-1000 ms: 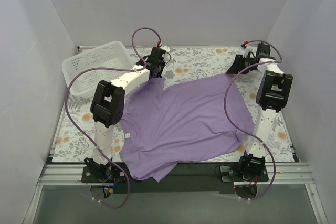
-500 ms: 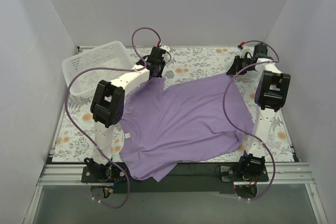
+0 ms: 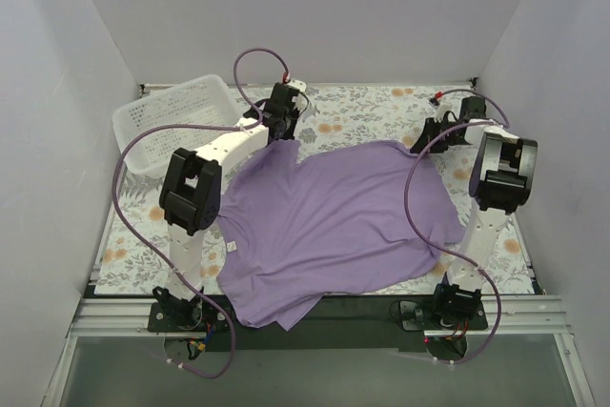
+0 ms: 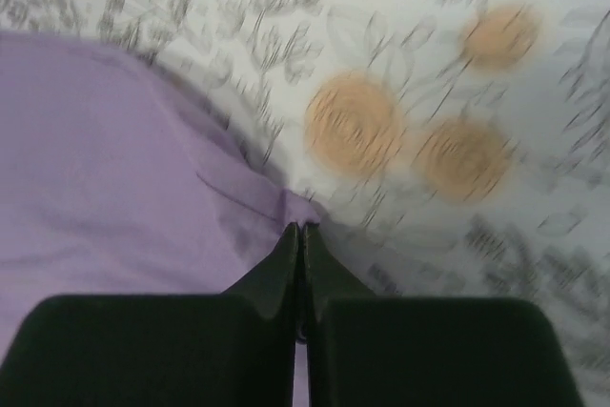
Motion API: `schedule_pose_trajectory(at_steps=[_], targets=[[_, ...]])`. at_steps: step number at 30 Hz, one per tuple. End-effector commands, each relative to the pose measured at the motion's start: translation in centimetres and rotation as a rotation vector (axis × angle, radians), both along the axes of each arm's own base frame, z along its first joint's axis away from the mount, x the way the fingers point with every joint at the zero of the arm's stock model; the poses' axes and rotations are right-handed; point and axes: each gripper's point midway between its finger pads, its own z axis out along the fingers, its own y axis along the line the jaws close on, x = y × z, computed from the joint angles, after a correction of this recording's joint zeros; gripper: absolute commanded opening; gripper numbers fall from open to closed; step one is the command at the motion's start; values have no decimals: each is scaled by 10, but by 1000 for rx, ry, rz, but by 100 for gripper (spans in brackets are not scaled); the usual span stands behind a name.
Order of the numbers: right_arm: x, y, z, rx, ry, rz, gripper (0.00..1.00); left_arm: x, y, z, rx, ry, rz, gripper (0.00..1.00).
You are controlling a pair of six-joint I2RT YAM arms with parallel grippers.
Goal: Fold and stack the t-shirts
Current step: Flatten the tshirt out
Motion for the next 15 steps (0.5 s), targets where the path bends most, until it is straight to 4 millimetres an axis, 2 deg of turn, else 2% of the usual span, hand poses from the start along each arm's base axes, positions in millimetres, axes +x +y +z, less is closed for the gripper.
schedule_pose_trajectory(at_steps=[1, 2, 3, 4, 5, 6, 7, 8, 9, 10, 11, 12, 13, 14, 15], targets=[[-19, -3, 36, -46, -129, 21, 1, -12, -2, 78, -122, -117, 0, 0], [-22, -4, 57, -72, -202, 32, 1, -14, -2, 81, -134, -120, -2, 0], [-41, -2, 46, -77, -176, 35, 1, -18, 0, 94, -156, -142, 2, 0], [-47, -4, 51, -87, -194, 32, 1, -24, 2, 91, -158, -132, 2, 0], [-50, -6, 72, -111, -262, 39, 1, -26, 1, 97, -173, -139, 0, 0], [-65, -8, 67, -115, -248, 30, 1, -31, 3, 108, -196, -153, 1, 0], [-69, -11, 74, -125, -271, 26, 1, -36, 5, 110, -202, -155, 2, 0], [-75, -12, 95, -145, -330, 30, 1, -39, 4, 115, -217, -161, -6, 0], [-84, -16, 98, -150, -337, 21, 1, -44, 6, 131, -243, -183, -5, 0], [-88, -18, 106, -158, -362, 20, 1, -49, 6, 133, -251, -183, -9, 0], [-93, -20, 132, -188, -437, 22, 1, -53, 6, 142, -268, -195, -15, 0], [-98, -24, 142, -206, -464, 16, 1, -60, 8, 161, -295, -226, -23, 0], [-103, -25, 154, -223, -494, 19, 1, -66, 10, 167, -312, -231, -20, 0], [-113, -24, 177, -259, -552, 32, 1, -70, 11, 176, -329, -250, -23, 0], [-118, -25, 188, -279, -578, 34, 1, -79, 15, 199, -363, -291, -32, 0]])
